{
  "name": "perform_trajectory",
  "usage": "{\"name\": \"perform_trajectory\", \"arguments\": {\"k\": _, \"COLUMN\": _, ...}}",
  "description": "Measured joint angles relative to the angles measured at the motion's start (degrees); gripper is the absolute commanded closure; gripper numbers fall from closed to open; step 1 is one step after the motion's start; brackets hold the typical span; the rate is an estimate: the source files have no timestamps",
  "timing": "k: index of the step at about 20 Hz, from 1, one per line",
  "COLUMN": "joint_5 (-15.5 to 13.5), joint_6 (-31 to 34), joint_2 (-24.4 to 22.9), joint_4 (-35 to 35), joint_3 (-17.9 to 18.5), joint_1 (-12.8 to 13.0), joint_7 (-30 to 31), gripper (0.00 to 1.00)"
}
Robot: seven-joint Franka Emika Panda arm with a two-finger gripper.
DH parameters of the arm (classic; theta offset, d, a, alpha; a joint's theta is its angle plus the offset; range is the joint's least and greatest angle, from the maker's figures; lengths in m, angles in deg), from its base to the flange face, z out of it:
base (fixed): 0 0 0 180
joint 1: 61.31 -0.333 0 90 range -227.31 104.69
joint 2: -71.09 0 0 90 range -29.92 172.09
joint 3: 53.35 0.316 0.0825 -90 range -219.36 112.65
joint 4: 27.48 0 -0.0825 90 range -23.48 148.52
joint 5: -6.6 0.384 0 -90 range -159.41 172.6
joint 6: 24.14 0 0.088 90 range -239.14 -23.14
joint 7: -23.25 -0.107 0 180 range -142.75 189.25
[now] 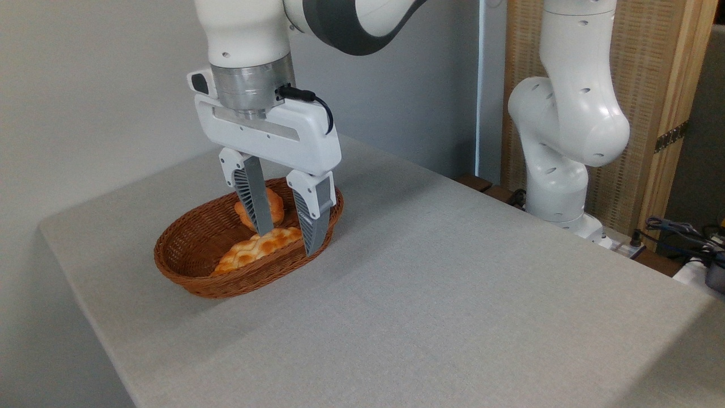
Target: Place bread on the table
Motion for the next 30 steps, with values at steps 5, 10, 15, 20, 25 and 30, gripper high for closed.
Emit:
{"name": "perform_trajectory", "arguments": {"k": 5, "joint_5": -2.1, "joint_6": 0.0, "joint_2": 0.0, "joint_4": 0.0, "joint_3": -0.3, "joint_1": 0.5, "joint_7": 0.4, "gripper": 0.00}}
{"name": "perform_trajectory", "arguments": {"k": 10, "joint_5": -5.5, "joint_6": 0.2, "joint_2": 0.1, "joint_4": 0.3, "joint_3": -0.4, "joint_1": 1.9, "joint_7": 1.3, "gripper": 0.00}}
{"name": "perform_trajectory", "arguments": {"k": 15, "joint_5": -10.4, "joint_6": 0.2, "joint_2": 1.0, "joint_4": 1.3, "joint_3": -0.5, "joint_1": 4.4, "joint_7": 3.2, "gripper": 0.00}}
{"name": "perform_trajectory", "arguments": {"k": 20, "joint_5": -15.8, "joint_6": 0.2, "joint_2": 3.3, "joint_4": 1.6, "joint_3": -0.6, "joint_1": 7.4, "joint_7": 5.3, "gripper": 0.00}}
{"name": "perform_trajectory", "arguments": {"k": 25, "joint_5": -19.5, "joint_6": 0.2, "joint_2": 5.6, "joint_4": 1.6, "joint_3": -0.8, "joint_1": 9.6, "joint_7": 13.5, "gripper": 0.00}}
{"name": "perform_trajectory", "arguments": {"k": 30, "joint_5": -20.3, "joint_6": 0.1, "joint_2": 6.1, "joint_4": 1.6, "joint_3": -1.8, "joint_1": 9.8, "joint_7": 26.5, "gripper": 0.00}}
